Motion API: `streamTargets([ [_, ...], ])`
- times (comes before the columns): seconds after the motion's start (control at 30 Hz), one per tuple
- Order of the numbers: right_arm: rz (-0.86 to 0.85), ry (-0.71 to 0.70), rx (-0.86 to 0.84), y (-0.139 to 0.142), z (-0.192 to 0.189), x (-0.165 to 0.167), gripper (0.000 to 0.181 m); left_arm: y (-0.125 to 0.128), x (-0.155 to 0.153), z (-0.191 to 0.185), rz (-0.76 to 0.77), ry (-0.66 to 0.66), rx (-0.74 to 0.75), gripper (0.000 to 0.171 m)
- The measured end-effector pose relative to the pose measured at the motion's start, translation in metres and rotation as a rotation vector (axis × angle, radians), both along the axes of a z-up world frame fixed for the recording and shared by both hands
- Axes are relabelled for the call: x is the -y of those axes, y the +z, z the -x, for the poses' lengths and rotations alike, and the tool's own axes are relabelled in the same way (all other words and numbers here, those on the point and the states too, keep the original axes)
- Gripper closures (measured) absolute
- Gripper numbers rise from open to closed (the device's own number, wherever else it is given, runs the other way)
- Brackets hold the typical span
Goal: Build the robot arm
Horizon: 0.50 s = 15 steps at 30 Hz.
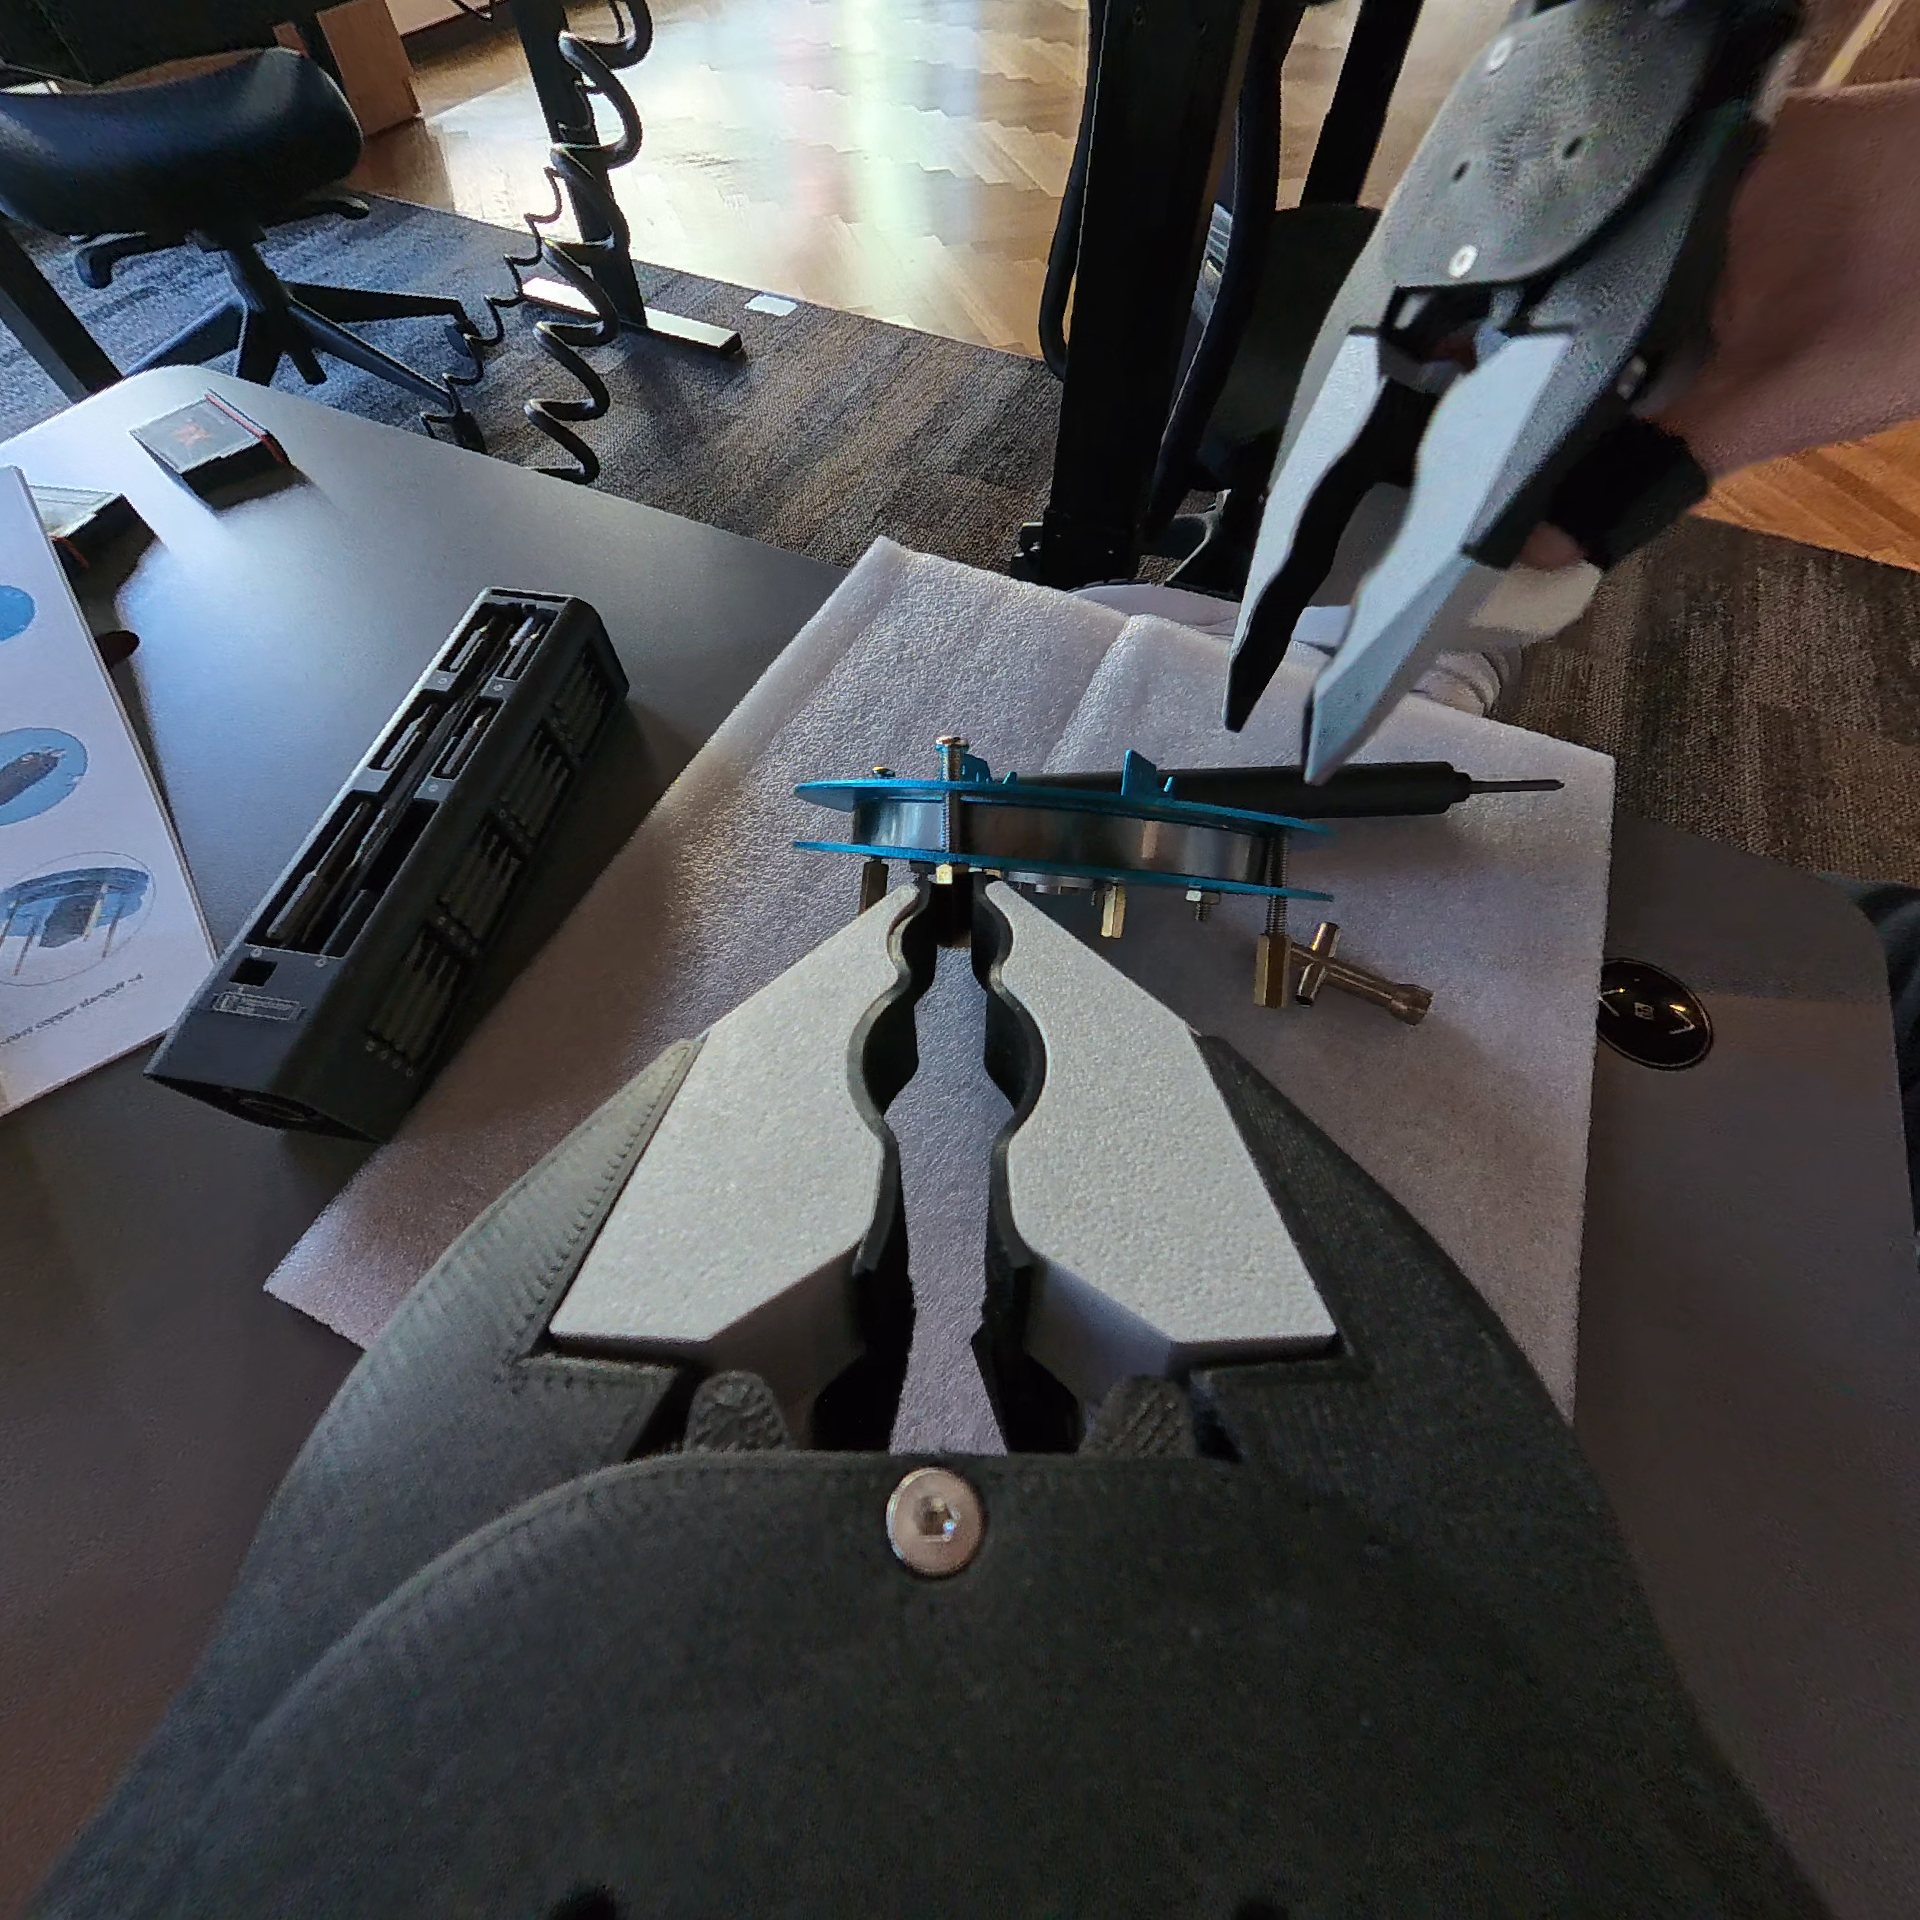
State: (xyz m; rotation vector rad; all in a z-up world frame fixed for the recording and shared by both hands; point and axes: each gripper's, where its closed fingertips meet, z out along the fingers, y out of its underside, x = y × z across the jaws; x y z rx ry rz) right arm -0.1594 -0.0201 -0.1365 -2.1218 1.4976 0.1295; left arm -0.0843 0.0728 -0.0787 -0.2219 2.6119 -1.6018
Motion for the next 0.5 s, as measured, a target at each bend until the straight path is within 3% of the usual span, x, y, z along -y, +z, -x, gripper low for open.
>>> streamTargets([
  [0.1,0.185,0.077,0.058,-0.002,0.005,-0.013,0.143,0.000,0.000,0.000,-0.002,0.002,0.000,0.167],
  [0.2,0.315,0.075,0.110,-0.004,-0.001,-0.001,0.154,-0.001,-0.001,-0.001,-0.004,0.006,-0.001,0.167],
  [0.4,0.105,-0.010,0.056,-0.004,-0.002,0.008,0.159,-0.002,-0.001,-0.002,-0.008,0.007,-0.001,0.167],
  [0.5,0.120,-0.051,0.064,-0.003,-0.003,0.024,0.162,-0.003,-0.001,-0.002,-0.012,0.009,0.001,0.167],
])
